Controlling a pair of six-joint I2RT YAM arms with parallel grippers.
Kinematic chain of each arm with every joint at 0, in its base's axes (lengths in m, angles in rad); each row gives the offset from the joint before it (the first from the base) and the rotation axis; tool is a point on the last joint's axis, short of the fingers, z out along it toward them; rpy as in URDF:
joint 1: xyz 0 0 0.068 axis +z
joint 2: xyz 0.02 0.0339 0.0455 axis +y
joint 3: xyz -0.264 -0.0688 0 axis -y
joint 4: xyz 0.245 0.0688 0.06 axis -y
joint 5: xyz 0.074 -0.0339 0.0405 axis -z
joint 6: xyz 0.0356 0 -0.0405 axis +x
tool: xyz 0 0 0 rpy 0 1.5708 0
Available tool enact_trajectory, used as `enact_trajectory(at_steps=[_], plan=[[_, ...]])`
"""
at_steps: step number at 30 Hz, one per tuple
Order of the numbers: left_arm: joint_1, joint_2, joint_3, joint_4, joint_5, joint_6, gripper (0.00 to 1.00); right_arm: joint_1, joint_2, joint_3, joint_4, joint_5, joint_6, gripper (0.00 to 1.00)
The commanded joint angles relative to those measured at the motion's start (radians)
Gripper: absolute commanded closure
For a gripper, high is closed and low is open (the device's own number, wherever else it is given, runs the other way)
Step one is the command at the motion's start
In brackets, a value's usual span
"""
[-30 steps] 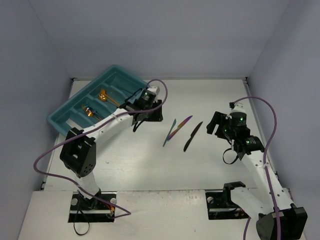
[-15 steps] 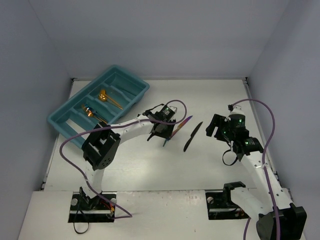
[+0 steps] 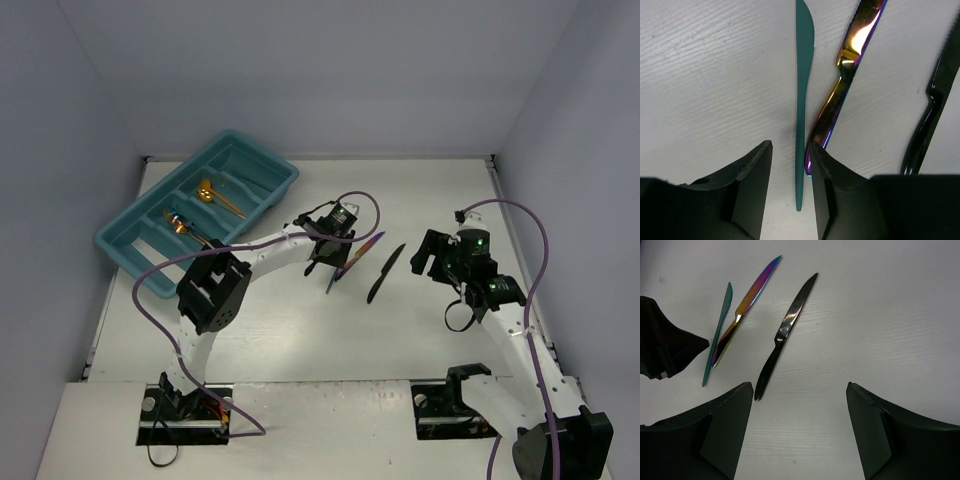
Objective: Sort the eating utensils into containers
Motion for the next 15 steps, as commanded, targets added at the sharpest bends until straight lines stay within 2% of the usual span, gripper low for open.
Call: enact_trajectory(at_steps=[1, 10, 15], plan=[[-0.005, 0.020, 0.070, 0.024, -0.014, 0.023, 0.67, 0.001, 0.010, 0.005, 0.036, -0.005, 0.003, 0.27], [-0.005, 0.072, 0.083, 0.014, -0.009, 0.034, 0.68, 0.001, 0.002, 0.002, 0.036, -0.005, 0.004, 0.27], [-0.005, 0.053, 0.042, 0.004, -0.003, 0.018, 0.71, 0.001, -0.003, 0.000, 0.036, -0.002, 0.005, 0.27]])
